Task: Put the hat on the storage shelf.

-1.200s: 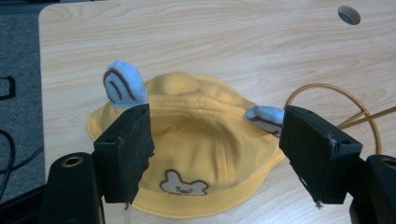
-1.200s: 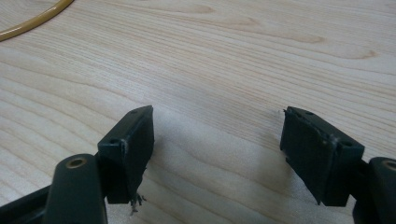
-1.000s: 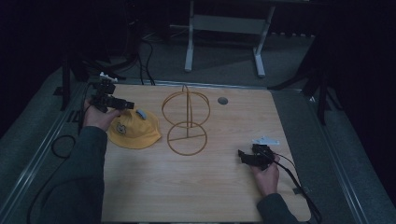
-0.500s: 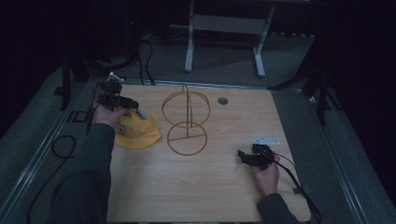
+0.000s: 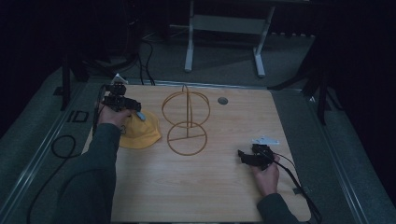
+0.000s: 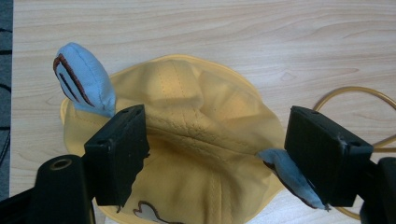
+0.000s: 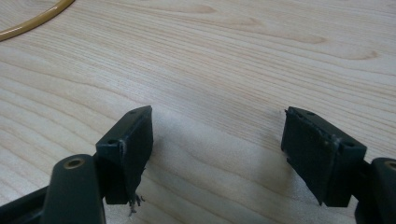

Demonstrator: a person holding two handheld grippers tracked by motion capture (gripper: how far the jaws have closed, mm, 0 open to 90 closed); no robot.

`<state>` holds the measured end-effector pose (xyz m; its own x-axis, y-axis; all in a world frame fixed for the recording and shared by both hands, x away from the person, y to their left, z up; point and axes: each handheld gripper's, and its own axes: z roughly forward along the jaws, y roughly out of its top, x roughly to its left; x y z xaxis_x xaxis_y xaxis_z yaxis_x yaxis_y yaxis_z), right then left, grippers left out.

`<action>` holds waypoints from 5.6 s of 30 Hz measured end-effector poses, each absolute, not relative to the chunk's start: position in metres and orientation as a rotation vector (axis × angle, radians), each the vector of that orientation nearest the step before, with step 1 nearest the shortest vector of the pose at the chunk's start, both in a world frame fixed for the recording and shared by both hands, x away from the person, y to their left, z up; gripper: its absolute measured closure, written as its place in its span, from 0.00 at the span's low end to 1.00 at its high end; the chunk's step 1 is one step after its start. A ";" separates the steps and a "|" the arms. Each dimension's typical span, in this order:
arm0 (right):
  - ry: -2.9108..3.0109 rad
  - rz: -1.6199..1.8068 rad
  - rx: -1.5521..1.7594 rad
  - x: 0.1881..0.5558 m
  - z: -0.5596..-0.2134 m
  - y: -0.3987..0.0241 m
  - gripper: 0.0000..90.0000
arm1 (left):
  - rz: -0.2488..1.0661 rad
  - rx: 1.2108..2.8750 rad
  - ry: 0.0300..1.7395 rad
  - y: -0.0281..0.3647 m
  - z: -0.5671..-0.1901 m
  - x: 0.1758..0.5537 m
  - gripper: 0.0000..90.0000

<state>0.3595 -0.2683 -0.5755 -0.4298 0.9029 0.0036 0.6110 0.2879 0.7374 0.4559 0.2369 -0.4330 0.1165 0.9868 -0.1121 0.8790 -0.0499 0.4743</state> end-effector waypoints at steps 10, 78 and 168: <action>2.146 0.948 1.357 0.360 -0.576 -0.268 0.28 | 0.307 1.960 1.872 0.239 -0.435 0.456 0.44; 2.153 0.948 1.352 0.360 -0.576 -0.268 0.27 | 0.342 2.088 1.634 0.264 -0.389 0.427 0.93; 2.161 0.951 1.346 0.360 -0.576 -0.268 0.26 | 0.408 2.237 0.974 0.267 -0.269 0.403 0.93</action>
<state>0.3600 -0.2679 -0.5756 -0.4428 0.8966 0.0045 0.6088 0.2970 0.7356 0.4025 0.2667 -0.2693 0.6748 0.7376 0.0227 0.5334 -0.5088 0.6758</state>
